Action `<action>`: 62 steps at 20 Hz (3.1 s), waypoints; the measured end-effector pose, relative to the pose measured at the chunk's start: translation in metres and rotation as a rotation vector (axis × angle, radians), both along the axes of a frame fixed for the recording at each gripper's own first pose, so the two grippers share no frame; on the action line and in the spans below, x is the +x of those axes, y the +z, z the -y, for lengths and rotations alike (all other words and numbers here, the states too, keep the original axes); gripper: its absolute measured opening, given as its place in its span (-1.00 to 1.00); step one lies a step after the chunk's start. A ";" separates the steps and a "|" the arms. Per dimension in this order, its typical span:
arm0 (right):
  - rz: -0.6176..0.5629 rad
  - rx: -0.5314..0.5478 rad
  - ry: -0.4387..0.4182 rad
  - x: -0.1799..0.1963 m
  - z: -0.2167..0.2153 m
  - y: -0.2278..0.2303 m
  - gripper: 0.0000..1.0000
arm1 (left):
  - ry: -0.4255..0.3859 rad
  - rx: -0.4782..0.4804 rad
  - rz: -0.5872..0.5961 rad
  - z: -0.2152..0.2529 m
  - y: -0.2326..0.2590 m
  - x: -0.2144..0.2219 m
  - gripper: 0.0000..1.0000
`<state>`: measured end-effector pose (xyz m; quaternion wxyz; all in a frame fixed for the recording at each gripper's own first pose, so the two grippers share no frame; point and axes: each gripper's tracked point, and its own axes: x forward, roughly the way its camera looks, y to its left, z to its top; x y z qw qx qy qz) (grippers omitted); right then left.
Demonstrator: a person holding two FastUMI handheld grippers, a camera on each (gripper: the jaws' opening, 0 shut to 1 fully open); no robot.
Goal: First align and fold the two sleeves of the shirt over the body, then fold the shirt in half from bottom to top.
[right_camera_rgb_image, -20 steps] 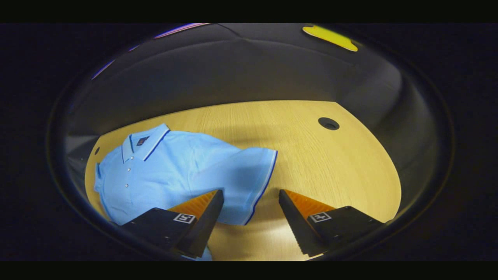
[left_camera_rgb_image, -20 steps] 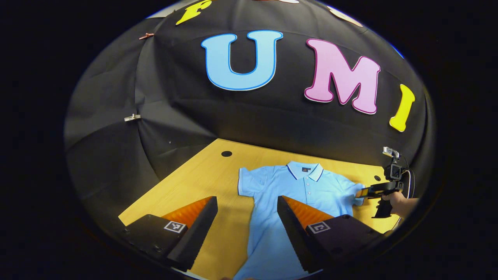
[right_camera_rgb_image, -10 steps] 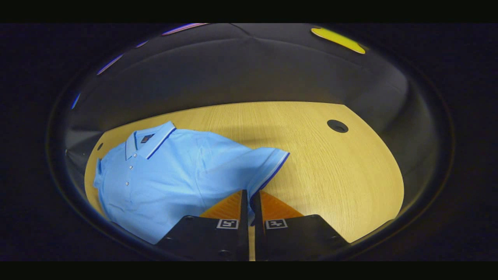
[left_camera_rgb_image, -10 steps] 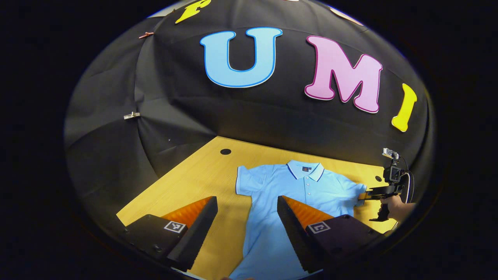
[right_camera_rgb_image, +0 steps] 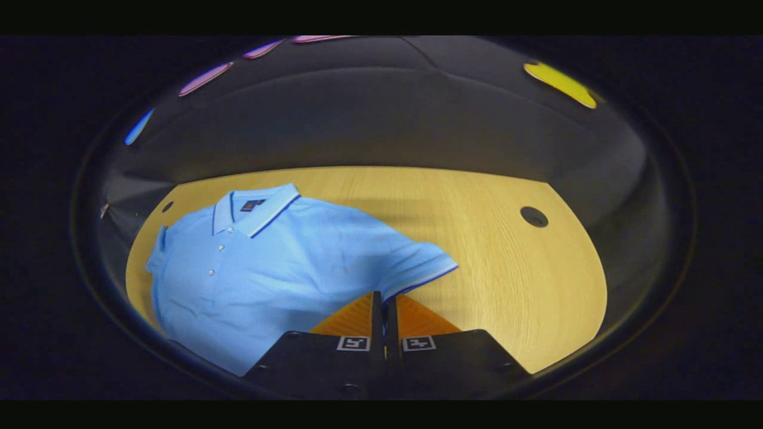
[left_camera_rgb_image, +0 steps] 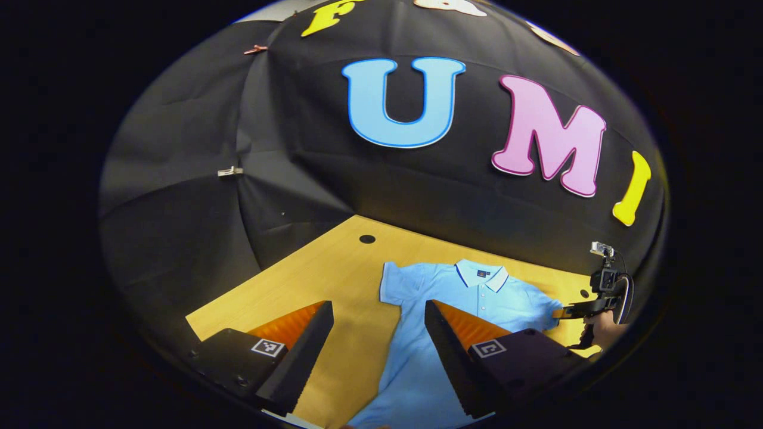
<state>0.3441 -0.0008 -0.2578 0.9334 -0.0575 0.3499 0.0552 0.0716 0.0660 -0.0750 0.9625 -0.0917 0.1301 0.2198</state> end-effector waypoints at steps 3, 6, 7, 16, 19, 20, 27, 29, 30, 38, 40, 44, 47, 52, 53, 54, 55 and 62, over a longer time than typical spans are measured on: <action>0.049 0.014 0.069 0.006 -0.049 0.026 -0.90 | 0.023 -0.004 -0.002 -0.012 -0.004 -0.018 0.96; 0.081 -0.012 0.152 0.004 -0.096 0.040 -0.90 | 0.020 -0.011 0.003 -0.021 -0.007 -0.029 0.96; 0.081 -0.024 0.179 0.001 -0.110 0.041 -0.90 | 0.018 -0.019 -0.002 -0.023 -0.011 -0.032 0.96; 0.031 -0.139 0.433 -0.053 -0.224 -0.001 -0.48 | 0.023 -0.040 -0.018 -0.054 -0.024 -0.060 0.96; 0.028 -0.104 0.460 -0.078 -0.240 -0.002 0.19 | 0.027 -0.034 -0.034 -0.059 -0.025 -0.071 0.96; 0.022 -0.088 0.466 -0.090 -0.239 -0.002 0.46 | 0.031 -0.015 -0.026 -0.062 -0.019 -0.076 0.96; 0.085 -0.048 0.415 -0.130 -0.213 0.038 0.95 | 0.096 -0.028 0.048 -0.085 0.000 -0.109 0.96; 0.104 -0.040 0.401 -0.135 -0.207 0.051 0.95 | 0.104 -0.032 0.048 -0.086 -0.002 -0.116 0.96; 0.113 -0.040 0.394 -0.137 -0.203 0.055 0.95 | 0.104 -0.028 0.047 -0.087 -0.003 -0.120 0.96; 0.144 -0.009 0.357 -0.148 -0.197 0.079 0.95 | 0.075 0.008 0.076 -0.076 0.005 -0.132 0.96; 0.144 -0.013 0.360 -0.149 -0.198 0.079 0.95 | 0.074 0.011 0.074 -0.077 0.006 -0.135 0.96; 0.150 -0.005 0.355 -0.152 -0.196 0.084 0.95 | 0.062 0.014 0.075 -0.077 0.006 -0.128 0.96; 0.168 0.026 0.327 -0.156 -0.184 0.099 0.95 | 0.019 0.021 0.084 -0.078 0.014 -0.102 0.96; 0.205 0.067 0.243 -0.166 -0.134 0.129 0.92 | -0.111 0.064 0.059 -0.069 0.019 -0.013 0.96; 0.210 0.076 0.217 -0.169 -0.120 0.133 0.92 | -0.139 0.079 0.049 -0.064 0.016 0.008 0.96; 0.211 0.090 0.193 -0.173 -0.106 0.137 0.92 | -0.170 0.089 0.038 -0.059 0.012 0.031 0.96; 0.214 0.098 0.166 -0.177 -0.088 0.140 0.95 | -0.201 0.096 0.033 -0.051 0.007 0.054 0.96; 0.180 0.104 0.004 -0.220 0.013 0.136 0.97 | -0.255 0.071 -0.065 -0.042 -0.070 0.193 0.96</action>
